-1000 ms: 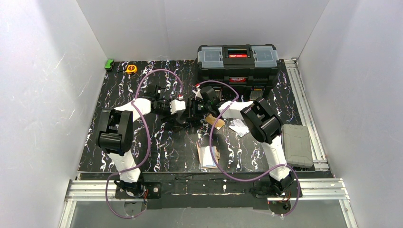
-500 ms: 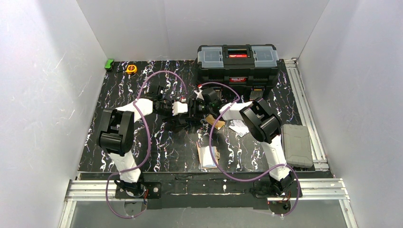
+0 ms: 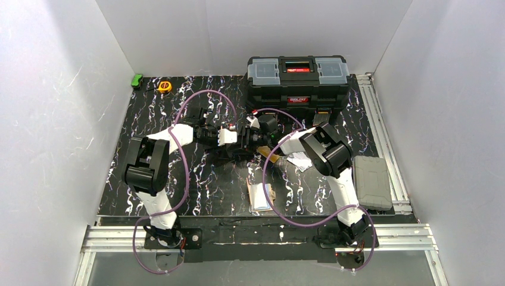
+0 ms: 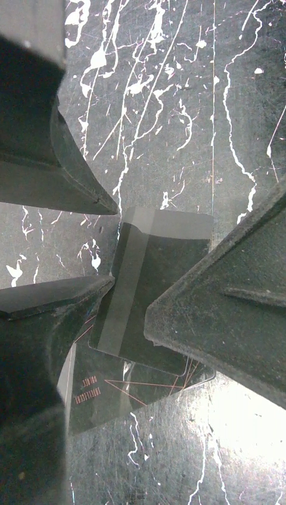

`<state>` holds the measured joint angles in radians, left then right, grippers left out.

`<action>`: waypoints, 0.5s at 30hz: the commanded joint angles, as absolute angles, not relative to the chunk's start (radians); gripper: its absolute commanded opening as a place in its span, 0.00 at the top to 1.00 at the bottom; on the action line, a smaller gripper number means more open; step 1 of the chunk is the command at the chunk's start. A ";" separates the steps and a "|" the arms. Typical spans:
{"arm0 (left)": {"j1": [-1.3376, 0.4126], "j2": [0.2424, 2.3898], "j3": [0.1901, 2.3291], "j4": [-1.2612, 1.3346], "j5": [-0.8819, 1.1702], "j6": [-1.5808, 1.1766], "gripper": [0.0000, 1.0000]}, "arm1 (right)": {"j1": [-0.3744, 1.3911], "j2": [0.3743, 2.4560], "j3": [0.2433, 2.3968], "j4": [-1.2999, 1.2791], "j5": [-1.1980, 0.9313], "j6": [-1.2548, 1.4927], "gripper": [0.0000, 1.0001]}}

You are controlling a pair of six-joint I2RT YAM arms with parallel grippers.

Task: Put the credit cards into the card holder
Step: Pick up the credit card from the center of the board.

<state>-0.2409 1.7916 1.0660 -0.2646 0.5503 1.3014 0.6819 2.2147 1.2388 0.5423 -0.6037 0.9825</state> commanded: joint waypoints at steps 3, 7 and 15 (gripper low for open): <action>-0.261 1.815 1.019 -0.323 0.562 1.310 0.59 | 0.686 2.221 1.227 0.645 -0.656 1.036 0.52; -0.264 1.811 1.016 -0.328 0.570 1.302 0.60 | 0.675 2.217 1.216 0.685 -0.653 1.065 0.54; -0.265 1.796 1.006 -0.339 0.577 1.298 0.61 | 0.669 2.226 1.233 0.694 -0.642 1.094 0.55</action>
<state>-0.2447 1.7866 1.0534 -0.2523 0.5529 1.3018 0.6670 2.2169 1.2198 0.6342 -0.6392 1.0733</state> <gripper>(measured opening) 0.394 0.457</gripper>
